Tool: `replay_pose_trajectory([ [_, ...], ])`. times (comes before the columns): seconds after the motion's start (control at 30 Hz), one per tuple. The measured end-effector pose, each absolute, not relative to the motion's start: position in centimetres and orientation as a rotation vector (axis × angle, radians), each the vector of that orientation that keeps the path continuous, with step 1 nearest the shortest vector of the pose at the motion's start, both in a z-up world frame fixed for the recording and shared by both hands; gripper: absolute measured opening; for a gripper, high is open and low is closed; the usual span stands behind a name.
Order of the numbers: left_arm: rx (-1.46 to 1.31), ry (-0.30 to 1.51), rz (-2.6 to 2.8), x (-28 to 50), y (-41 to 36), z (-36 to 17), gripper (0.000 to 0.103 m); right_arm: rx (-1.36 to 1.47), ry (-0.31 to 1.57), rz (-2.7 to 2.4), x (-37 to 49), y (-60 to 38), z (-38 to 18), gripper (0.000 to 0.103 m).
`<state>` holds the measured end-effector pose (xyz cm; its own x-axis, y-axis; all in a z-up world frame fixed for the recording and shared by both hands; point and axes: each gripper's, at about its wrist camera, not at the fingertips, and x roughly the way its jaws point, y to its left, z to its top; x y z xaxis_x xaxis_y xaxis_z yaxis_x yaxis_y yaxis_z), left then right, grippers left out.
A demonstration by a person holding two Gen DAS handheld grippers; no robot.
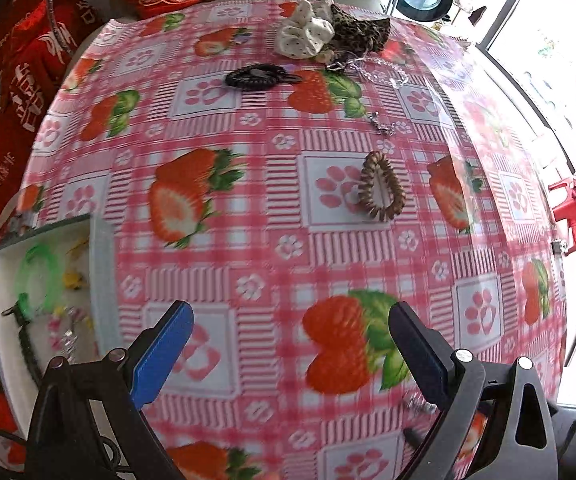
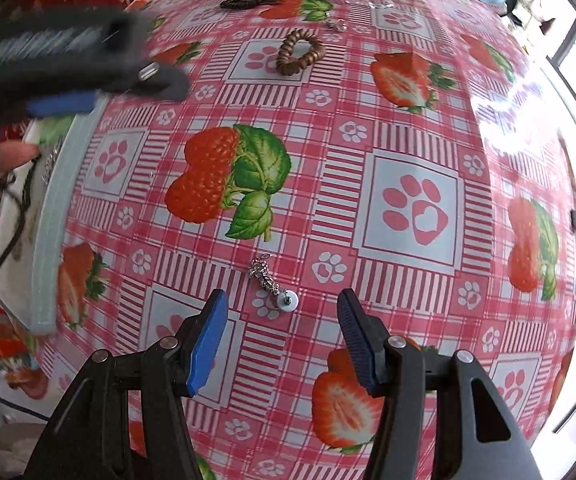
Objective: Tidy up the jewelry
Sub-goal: 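Grasp the brown coiled hair tie with the left gripper while the right grasps the silver charm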
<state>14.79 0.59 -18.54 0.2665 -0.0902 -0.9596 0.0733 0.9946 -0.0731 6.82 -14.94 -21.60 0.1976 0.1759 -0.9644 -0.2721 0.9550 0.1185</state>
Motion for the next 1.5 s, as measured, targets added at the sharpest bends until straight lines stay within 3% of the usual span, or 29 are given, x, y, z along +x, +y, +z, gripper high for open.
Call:
replay_pose_trajectory([
  [0.37,-0.048,1.288,-0.164,19.1,-2.6,-20.3,0.102,-0.226,1.247,0.368,5.5,-12.7,-22.9,0.06],
  [0.63,-0.004,1.26,-0.191,21.9,-5.2,-21.5,0.101,-0.287,1.191,0.397,3.9,-11.3,-23.0,0.044],
  [0.7,0.004,1.261,-0.197,22.4,-5.8,-21.9,0.088,-0.308,1.183,0.413,3.5,-10.9,-22.9,0.038],
  [0.93,0.05,1.249,-0.184,23.1,-7.1,-22.9,0.081,-0.312,1.186,0.424,2.7,-10.0,-22.5,0.034],
  [1.03,0.066,1.238,-0.16,23.0,-7.1,-22.8,0.068,-0.317,1.186,0.432,3.0,-10.1,-22.5,0.03],
  [1.13,0.075,1.23,-0.145,23.3,-6.8,-22.7,0.044,-0.318,1.189,0.436,3.6,-10.5,-22.4,0.015],
  [1.23,0.05,1.234,-0.15,23.4,-6.4,-22.5,0.032,-0.309,1.196,0.443,4.2,-10.9,-22.3,0.013],
  [1.5,0.042,1.231,-0.162,21.2,-6.2,-21.0,0.029,-0.153,1.239,0.468,6.6,-14.8,-21.6,0.012],
])
